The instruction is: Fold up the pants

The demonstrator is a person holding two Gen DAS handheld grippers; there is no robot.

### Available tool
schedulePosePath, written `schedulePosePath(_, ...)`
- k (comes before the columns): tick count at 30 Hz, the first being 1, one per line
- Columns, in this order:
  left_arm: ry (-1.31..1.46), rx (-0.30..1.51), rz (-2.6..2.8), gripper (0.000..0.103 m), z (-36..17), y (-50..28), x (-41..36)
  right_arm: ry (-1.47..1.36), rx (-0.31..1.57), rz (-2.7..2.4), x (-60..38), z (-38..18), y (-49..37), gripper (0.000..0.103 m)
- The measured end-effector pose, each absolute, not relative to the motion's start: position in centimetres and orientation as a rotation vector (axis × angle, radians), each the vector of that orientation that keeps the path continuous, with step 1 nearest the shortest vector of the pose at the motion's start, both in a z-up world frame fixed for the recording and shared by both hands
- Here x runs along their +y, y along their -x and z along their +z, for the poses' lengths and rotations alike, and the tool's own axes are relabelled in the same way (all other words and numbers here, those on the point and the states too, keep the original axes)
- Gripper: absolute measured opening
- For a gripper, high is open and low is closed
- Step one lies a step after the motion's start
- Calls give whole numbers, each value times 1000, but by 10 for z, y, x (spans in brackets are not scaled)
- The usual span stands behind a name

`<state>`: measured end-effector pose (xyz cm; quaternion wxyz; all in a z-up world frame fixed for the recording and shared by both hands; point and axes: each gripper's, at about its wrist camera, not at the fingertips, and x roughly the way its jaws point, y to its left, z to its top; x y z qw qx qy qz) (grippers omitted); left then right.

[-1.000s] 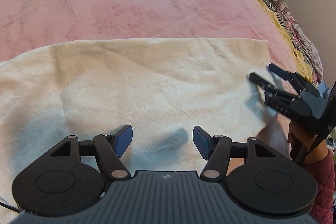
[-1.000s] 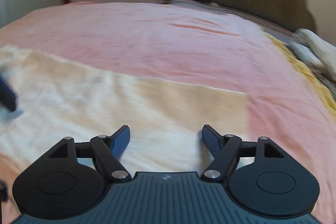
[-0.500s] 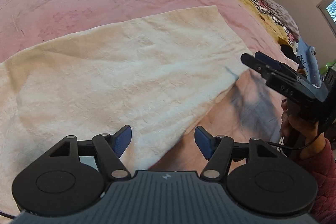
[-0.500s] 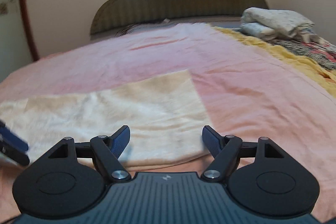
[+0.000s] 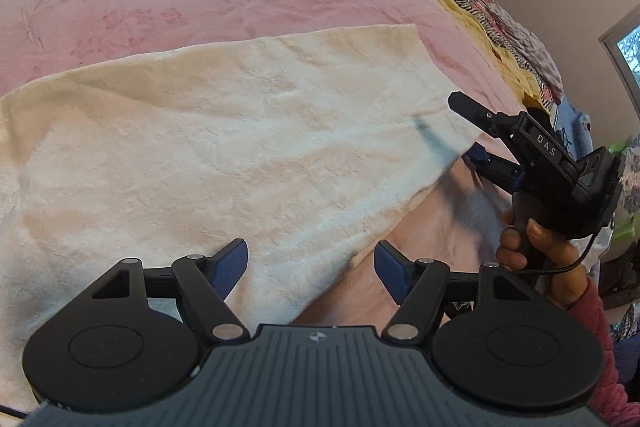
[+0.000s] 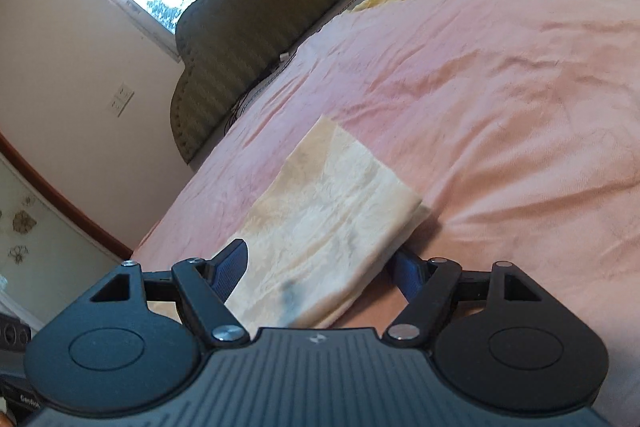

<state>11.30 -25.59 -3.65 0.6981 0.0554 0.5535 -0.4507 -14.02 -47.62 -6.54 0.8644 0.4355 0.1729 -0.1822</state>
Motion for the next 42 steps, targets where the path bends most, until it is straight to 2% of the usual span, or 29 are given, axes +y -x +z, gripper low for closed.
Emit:
schedulePosePath(2, -82, 1246, -994, 71, -35, -120, -252, -938, 312, -408, -484, -69, 135, 75)
schedulePosePath(4, -47, 1242, -969, 71, -33, -127, -249, -933, 301, -434, -490, -70, 128, 68)
schedulePosePath(6, -5, 1230, -960, 71, -28, -134, -247, -957, 332, -471, -498, -76, 122, 23)
schedulePosePath(9, 89, 1228, -971, 71, -24, -145, -243, -941, 348, -465, -500, -74, 118, 19)
schedulePosePath(14, 423, 1295, -1029, 72, -31, -168, -236, -247, 444, -369, -412, -11, 77, 18)
schedulePosePath(18, 631, 1278, -1042, 73, -38, -179, -237, 155, 507, -220, -333, -8, 43, 18)
schedulePosePath(22, 739, 1291, -1047, 77, -47, -188, -248, 220, 528, -139, -302, -23, 31, 18)
schedulePosePath(27, 700, 1333, -950, 77, -58, -202, -257, 246, 512, -81, -283, -24, 36, 19)
schedulePosePath(28, 688, 1331, -939, 75, -58, -203, -256, 247, 511, -75, -281, -24, 37, 19)
schedulePosePath(29, 664, 1326, -927, 58, -57, -203, -254, 249, 513, -70, -279, -24, 37, 19)
schedulePosePath(30, 625, 1321, -914, 49, -55, -203, -253, 252, 520, -66, -277, -25, 37, 19)
schedulePosePath(32, 518, 1285, -891, 22, -47, -201, -250, 258, 538, -53, -273, -25, 34, 19)
schedulePosePath(37, 202, 1106, -812, 7, -12, -182, -216, 171, 542, 70, -253, -16, 20, 20)
schedulePosePath(42, 33, 992, -679, 6, 6, -171, -162, 194, 522, 239, -206, -17, -3, 20)
